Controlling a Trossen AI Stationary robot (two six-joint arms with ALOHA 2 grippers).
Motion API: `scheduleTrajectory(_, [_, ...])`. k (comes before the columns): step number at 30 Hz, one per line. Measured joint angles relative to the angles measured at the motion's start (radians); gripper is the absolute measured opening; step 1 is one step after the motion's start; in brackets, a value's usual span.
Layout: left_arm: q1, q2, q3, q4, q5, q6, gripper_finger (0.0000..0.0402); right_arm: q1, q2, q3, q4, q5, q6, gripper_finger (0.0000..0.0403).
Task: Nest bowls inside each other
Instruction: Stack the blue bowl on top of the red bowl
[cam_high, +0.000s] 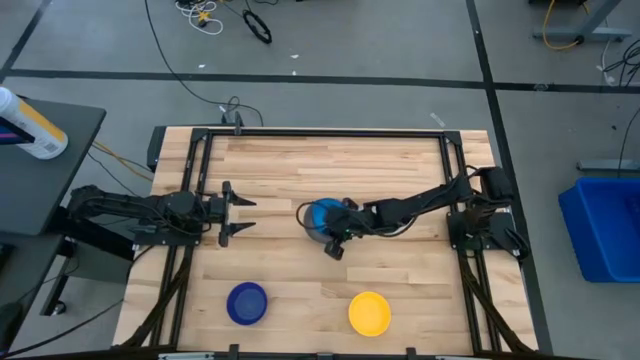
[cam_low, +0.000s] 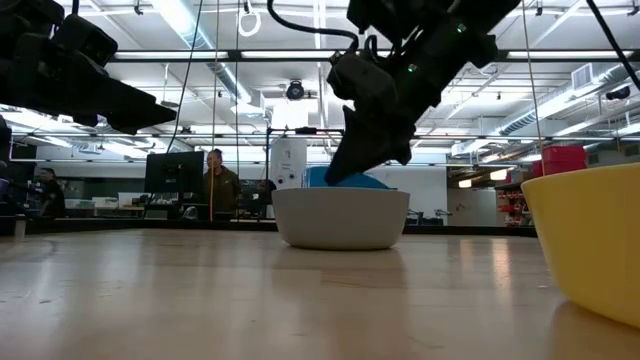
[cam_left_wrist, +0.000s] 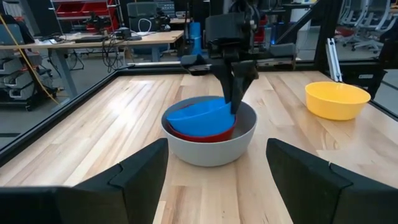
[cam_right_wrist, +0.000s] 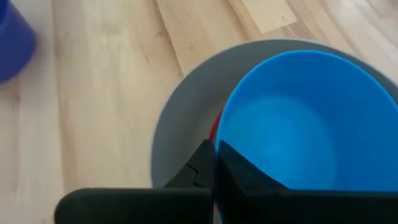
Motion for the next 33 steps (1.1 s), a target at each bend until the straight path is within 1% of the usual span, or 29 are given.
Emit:
scheduleTrajectory(3, [0.000, 0.000, 0.000, 0.000, -0.003, -0.001, 0.0277, -0.001, 0.000, -0.002, -0.009, 0.014, -0.009, 0.0006])
scheduleTrajectory(6, [0.000, 0.000, 0.000, 0.000, -0.005, -0.004, 0.0277, -0.003, 0.000, -0.002, -0.030, 0.021, -0.029, 0.0033])
scheduleTrajectory(7, [0.000, 0.000, 0.000, 0.001, -0.007, -0.006, 0.0277, -0.005, 0.000, -0.004, -0.042, 0.043, -0.023, 0.0043])
scheduleTrajectory(9, [0.000, 0.000, 0.000, 0.001, -0.010, -0.012, 0.0277, -0.012, 0.000, -0.004, -0.071, 0.064, -0.014, 0.0050])
scheduleTrajectory(10, [0.000, 0.000, 0.000, 0.001, -0.010, -0.016, 0.0277, -0.017, 0.000, -0.004, -0.083, 0.064, -0.014, 0.0046])
scheduleTrajectory(13, [0.000, 0.000, 0.000, 0.001, -0.011, -0.018, 0.0277, -0.021, 0.005, -0.004, -0.091, 0.073, -0.020, 0.0011])
scheduleTrajectory(14, [0.000, 0.000, 0.000, 0.001, -0.012, -0.018, 0.0277, -0.020, 0.005, -0.004, -0.094, 0.074, -0.028, 0.0008])
scheduleTrajectory(16, [0.000, 0.000, 0.000, 0.001, -0.012, -0.018, 0.0277, -0.019, 0.005, -0.004, -0.098, 0.073, -0.034, 0.0014])
scheduleTrajectory(19, [0.000, 0.000, 0.000, 0.001, -0.012, -0.018, 0.0277, -0.019, 0.006, -0.004, -0.099, 0.048, -0.045, 0.0043])
scheduleTrajectory(23, [0.000, 0.000, 0.000, 0.001, -0.012, -0.017, 0.0277, -0.019, 0.007, -0.004, -0.132, 0.015, -0.048, 0.0093])
scheduleTrajectory(29, [0.000, 0.000, 0.000, 0.001, -0.013, -0.009, 0.0277, -0.019, 0.007, -0.004, -0.174, 0.072, -0.057, 0.0172])
scheduleTrajectory(33, [0.000, 0.000, 0.000, 0.001, -0.013, -0.010, 0.0277, -0.013, 0.000, 0.033, -0.228, 0.139, -0.081, 0.0211])
